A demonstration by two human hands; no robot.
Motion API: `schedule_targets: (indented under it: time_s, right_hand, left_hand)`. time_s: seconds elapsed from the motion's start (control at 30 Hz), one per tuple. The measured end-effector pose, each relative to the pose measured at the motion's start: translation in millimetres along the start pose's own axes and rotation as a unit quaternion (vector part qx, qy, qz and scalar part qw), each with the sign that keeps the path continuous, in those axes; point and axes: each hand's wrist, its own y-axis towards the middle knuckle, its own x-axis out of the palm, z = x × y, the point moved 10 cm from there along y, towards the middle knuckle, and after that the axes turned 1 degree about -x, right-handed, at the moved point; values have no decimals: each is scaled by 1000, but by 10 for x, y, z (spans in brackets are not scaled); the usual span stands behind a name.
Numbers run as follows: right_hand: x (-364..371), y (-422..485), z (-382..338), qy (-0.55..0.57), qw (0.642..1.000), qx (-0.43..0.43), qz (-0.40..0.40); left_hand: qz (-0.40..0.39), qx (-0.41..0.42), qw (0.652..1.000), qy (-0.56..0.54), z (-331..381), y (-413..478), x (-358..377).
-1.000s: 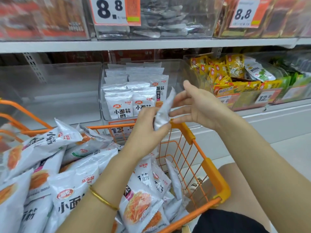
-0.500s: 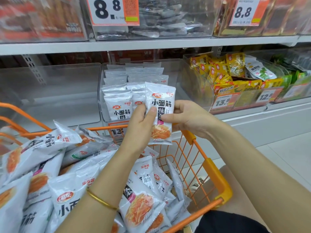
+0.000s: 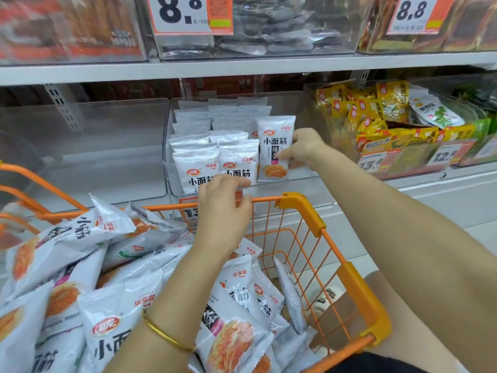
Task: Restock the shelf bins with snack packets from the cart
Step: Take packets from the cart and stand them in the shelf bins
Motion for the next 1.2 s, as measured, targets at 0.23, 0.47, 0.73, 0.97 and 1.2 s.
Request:
schedule_targets:
  time_s: [0.23, 0.47, 0.73, 0.97, 1.2]
  right_hand:
    - [266, 318, 71, -32, 999, 2, 3]
    - [300, 282, 97, -49, 999, 3, -10]
    - [-202, -711, -558, -101, 977, -181, 51]
    - [1151, -1738, 419, -497, 756, -100, -414]
    - [1271, -1632, 1195, -589, 658, 64, -465]
  left_hand:
    - [3, 7, 1000, 4, -11, 15, 12]
    - [-3, 5, 1000, 3, -15, 17, 19]
    - [-7, -16, 1000, -15, -31, 22, 4]
    - [-3, -25, 999, -28, -57, 13, 8]
    - [-14, -31, 999, -42, -37, -5, 2]
